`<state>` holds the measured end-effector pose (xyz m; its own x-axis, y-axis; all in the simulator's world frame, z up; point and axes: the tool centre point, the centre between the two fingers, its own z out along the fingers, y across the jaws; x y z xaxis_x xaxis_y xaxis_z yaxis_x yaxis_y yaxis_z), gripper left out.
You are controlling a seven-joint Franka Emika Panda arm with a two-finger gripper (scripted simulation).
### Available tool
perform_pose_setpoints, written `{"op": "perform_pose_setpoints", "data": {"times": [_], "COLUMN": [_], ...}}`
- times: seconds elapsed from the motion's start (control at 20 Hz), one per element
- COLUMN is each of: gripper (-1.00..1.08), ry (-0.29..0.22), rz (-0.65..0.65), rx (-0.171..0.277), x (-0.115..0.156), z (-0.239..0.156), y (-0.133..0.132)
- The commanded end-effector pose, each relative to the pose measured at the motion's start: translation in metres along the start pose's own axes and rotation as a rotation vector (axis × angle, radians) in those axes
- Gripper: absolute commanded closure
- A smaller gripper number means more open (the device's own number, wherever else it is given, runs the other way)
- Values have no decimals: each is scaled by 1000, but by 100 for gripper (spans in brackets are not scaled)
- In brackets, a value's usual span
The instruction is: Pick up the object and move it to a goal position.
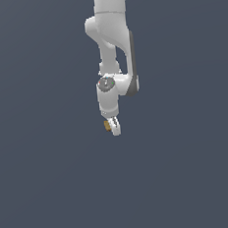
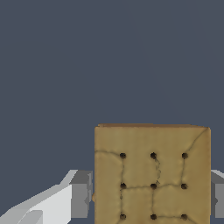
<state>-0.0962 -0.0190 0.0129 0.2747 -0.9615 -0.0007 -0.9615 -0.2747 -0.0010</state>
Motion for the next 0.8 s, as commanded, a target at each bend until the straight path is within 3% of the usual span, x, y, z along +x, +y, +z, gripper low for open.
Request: {"op": "perform_pose_setpoints", "data": {"times": [0.0, 0.75], "gripper": [108, 108], "ry": [0, 0], "rz": [0, 0], "rx": [-1, 1], "x": [0, -13], "z": [1, -14], "y": [1, -2]}}
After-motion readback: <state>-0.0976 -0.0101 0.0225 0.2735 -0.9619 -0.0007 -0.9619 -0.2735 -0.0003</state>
